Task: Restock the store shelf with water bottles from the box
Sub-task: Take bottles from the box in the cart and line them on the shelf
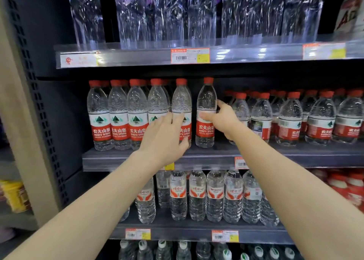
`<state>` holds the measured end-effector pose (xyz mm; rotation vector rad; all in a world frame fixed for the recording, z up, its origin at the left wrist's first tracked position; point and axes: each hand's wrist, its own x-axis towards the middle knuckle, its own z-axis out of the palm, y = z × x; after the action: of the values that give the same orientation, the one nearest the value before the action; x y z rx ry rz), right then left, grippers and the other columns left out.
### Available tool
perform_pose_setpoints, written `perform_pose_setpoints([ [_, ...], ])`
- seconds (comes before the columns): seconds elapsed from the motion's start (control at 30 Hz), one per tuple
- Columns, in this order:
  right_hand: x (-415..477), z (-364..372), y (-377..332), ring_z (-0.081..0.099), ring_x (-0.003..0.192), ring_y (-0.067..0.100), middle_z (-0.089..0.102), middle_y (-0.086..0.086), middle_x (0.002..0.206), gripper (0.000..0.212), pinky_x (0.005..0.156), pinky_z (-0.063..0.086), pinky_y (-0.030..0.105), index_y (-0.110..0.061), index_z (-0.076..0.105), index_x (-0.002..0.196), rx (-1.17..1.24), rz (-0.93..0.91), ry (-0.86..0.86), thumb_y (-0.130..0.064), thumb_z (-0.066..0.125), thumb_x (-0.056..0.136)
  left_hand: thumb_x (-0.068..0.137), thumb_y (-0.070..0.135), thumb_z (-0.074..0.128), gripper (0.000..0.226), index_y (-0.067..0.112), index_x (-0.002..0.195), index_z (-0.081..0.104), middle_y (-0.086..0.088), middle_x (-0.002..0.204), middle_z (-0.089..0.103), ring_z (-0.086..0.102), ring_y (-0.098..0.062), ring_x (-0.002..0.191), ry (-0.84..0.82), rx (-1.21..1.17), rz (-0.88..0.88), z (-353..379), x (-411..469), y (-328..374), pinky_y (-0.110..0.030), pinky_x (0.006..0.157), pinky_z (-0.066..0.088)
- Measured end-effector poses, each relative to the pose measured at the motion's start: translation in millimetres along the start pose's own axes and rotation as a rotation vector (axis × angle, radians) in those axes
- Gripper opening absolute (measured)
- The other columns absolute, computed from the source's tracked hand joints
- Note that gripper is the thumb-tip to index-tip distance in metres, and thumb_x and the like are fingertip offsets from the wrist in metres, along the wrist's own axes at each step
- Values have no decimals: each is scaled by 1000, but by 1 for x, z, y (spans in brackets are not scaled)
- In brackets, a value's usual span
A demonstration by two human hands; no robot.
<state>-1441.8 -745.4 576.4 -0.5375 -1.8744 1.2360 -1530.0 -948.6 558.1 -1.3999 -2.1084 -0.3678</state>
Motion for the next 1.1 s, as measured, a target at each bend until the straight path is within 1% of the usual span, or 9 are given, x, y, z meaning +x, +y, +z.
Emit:
perform_pose_setpoints([
  [0.1, 9, 2, 2, 69, 100, 20, 71, 1, 111, 56, 79, 56, 33, -22, 55, 136, -32, -5, -40, -16, 81, 87, 100, 48, 51, 72, 18, 161, 27, -12, 154, 46, 46, -31, 140, -15, 8, 3, 1, 2, 0, -43, 111, 42],
  [0.2, 18, 7, 8, 70, 103, 21, 72, 2, 114, 52, 85, 57, 37, -21, 58, 131, -46, -14, -22, -16, 83, 85, 101, 48, 49, 75, 20, 164, 19, -14, 162, 36, 42, -32, 145, -10, 32, 14, 0, 4, 3, -42, 114, 39],
  [0.27, 26, 10, 15, 69, 105, 22, 71, 1, 116, 51, 91, 57, 40, -22, 58, 128, -47, -14, 3, -17, 84, 84, 101, 48, 49, 75, 21, 164, 20, -13, 161, 36, 43, -32, 144, 2, 36, 24, 1, 4, 4, -42, 112, 40],
  [0.33, 36, 11, 21, 69, 109, 23, 71, 2, 121, 57, 96, 57, 44, -22, 57, 133, -64, -8, 30, -20, 85, 83, 101, 49, 49, 75, 21, 164, 20, -14, 162, 35, 44, -32, 143, 5, 39, 29, 2, 4, 4, -43, 111, 41],
  [0.47, 51, 11, 27, 66, 114, 23, 69, 2, 127, 60, 99, 55, 45, -23, 54, 139, -98, 4, 35, -20, 82, 85, 101, 48, 49, 77, 20, 165, 18, -15, 166, 31, 44, -32, 144, 3, 33, 38, 6, 3, 3, -42, 113, 40],
  [0.57, 63, 15, 31, 66, 114, 24, 69, 1, 126, 57, 101, 54, 47, -24, 55, 136, -126, 10, 45, -20, 82, 86, 99, 46, 51, 73, 17, 162, 28, -13, 160, 41, 48, -32, 139, 11, 29, 65, 12, 1, -3, -41, 111, 41],
  [0.7, 75, 16, 33, 65, 114, 24, 70, 2, 125, 57, 102, 53, 44, -23, 57, 136, -206, 1, 72, -27, 83, 85, 90, 50, 45, 77, 14, 158, 38, -16, 154, 49, 54, -35, 132, 13, 52, 70, 19, 2, -10, -44, 108, 45],
  [0.9, 86, 14, 41, 64, 117, 27, 70, 2, 126, 60, 104, 51, 45, -24, 54, 140, -216, 12, 51, -29, 81, 86, 94, 49, 46, 80, 23, 166, 22, -23, 163, 37, 41, -39, 147, 63, 63, 76, 23, 2, -8, -46, 118, 36],
  [1.1, 89, 13, 43, 64, 117, 28, 69, 5, 128, 67, 102, 52, 41, -24, 51, 144, -297, -18, 73, -38, 80, 85, 93, 44, 53, 79, 22, 164, 27, -23, 161, 40, 42, -38, 146, 89, 45, 91, 29, -5, -6, -44, 117, 37],
])
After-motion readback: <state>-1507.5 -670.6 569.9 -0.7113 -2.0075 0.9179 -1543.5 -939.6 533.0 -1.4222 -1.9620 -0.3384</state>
